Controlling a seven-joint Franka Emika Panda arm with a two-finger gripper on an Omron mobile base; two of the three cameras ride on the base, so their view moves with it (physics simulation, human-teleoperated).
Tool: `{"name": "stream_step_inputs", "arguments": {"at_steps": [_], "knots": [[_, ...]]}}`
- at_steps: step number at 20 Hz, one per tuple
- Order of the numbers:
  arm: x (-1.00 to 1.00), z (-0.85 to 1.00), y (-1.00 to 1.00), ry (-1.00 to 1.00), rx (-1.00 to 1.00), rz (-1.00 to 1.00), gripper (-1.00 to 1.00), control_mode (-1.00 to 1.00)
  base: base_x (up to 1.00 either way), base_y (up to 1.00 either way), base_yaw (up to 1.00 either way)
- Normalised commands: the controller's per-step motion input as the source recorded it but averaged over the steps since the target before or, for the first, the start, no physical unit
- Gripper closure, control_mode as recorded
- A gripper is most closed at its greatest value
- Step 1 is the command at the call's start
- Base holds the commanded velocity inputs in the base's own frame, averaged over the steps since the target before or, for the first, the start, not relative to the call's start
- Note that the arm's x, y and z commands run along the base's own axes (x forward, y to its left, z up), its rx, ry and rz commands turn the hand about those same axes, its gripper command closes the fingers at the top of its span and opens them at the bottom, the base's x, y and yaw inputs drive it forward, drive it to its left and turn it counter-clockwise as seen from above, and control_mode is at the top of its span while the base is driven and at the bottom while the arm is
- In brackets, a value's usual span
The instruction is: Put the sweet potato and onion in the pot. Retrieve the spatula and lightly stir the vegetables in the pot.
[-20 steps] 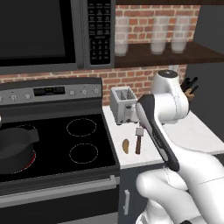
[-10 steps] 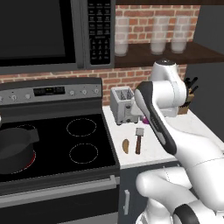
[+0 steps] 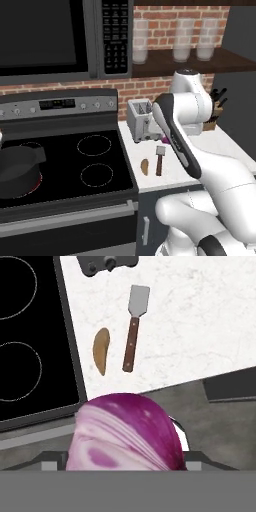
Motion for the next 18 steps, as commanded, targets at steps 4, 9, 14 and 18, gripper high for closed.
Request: {"name": "stream_step_inputs", "arguments": {"at_steps": [4,9,14,18], "knots": [[0.00,0.00,0.00,0.00,0.00,0.00,1.00,1.00,-0.24,0.93,0.02],[0.00,0.00,0.00,0.00,0.00,0.00,1.00,1.00,-0.11,1.00,0.02],[0.00,0.00,0.00,0.00,0.00,0.00,1.00,1.00,0.00,1.00,0.01],[0.00,0.00,0.00,0.00,0.00,0.00,1.00,1.00,0.22,0.55,0.00]]}}
